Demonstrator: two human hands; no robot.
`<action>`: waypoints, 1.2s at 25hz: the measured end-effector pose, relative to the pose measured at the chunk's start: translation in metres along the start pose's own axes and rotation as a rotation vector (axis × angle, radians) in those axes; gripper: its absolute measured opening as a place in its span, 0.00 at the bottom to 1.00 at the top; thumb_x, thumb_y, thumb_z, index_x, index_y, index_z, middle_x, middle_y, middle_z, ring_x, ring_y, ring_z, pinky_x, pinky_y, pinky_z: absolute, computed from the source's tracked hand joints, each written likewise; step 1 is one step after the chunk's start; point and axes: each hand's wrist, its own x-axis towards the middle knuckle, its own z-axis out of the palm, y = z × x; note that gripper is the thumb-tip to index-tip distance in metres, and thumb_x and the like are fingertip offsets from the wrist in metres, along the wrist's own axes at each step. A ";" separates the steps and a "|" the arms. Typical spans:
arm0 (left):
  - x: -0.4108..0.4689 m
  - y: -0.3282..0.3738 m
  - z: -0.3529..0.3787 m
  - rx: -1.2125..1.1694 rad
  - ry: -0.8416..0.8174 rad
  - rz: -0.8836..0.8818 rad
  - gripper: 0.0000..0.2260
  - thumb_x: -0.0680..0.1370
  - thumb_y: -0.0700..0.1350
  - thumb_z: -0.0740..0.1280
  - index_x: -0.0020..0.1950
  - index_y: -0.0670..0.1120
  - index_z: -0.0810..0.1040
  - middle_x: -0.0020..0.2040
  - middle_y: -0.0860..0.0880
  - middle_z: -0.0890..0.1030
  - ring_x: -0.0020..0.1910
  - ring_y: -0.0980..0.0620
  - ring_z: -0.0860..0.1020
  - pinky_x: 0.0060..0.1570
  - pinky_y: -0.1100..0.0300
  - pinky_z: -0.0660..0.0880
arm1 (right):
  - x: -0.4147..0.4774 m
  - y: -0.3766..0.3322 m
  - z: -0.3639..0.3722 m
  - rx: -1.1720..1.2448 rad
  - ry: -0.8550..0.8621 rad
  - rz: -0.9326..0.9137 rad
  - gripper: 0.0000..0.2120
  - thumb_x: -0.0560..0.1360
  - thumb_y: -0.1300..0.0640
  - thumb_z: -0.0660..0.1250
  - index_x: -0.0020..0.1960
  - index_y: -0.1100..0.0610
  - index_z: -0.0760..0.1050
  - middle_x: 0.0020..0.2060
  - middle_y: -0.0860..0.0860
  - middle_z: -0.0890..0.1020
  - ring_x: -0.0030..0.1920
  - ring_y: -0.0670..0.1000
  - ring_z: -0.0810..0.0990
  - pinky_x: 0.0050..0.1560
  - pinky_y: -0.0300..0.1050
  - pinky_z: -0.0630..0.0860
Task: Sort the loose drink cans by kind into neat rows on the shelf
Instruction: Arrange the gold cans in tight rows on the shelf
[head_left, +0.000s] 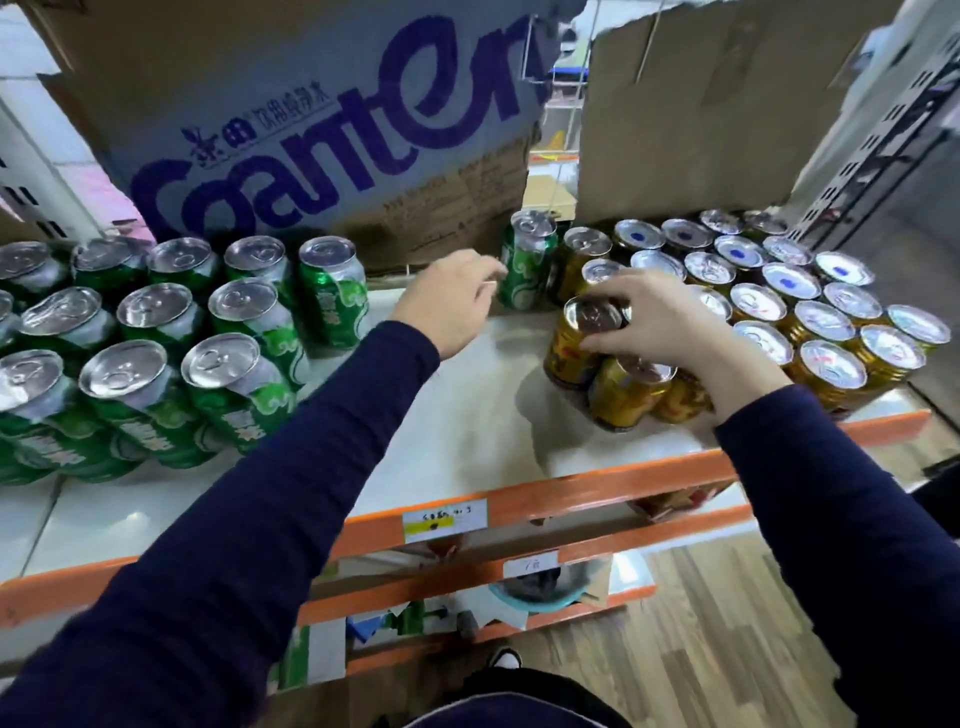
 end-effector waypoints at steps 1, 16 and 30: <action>0.018 0.002 0.002 0.014 -0.003 -0.010 0.16 0.81 0.39 0.57 0.68 0.42 0.73 0.64 0.42 0.75 0.63 0.44 0.73 0.62 0.54 0.68 | 0.004 0.003 -0.001 -0.008 -0.029 -0.021 0.29 0.66 0.47 0.77 0.63 0.57 0.77 0.56 0.57 0.80 0.56 0.57 0.76 0.49 0.42 0.65; 0.093 0.004 0.001 0.302 -0.207 -0.207 0.27 0.79 0.59 0.61 0.67 0.40 0.68 0.61 0.38 0.66 0.52 0.37 0.75 0.48 0.54 0.70 | 0.019 0.022 -0.002 0.044 -0.143 -0.268 0.28 0.66 0.53 0.73 0.65 0.54 0.75 0.57 0.52 0.79 0.60 0.55 0.70 0.61 0.43 0.65; -0.027 -0.013 -0.078 0.698 -0.168 -0.226 0.31 0.64 0.75 0.61 0.34 0.46 0.77 0.32 0.49 0.77 0.31 0.48 0.75 0.28 0.62 0.61 | 0.049 -0.061 -0.003 0.195 -0.281 -0.387 0.29 0.65 0.61 0.74 0.66 0.57 0.75 0.59 0.54 0.78 0.59 0.53 0.76 0.62 0.50 0.72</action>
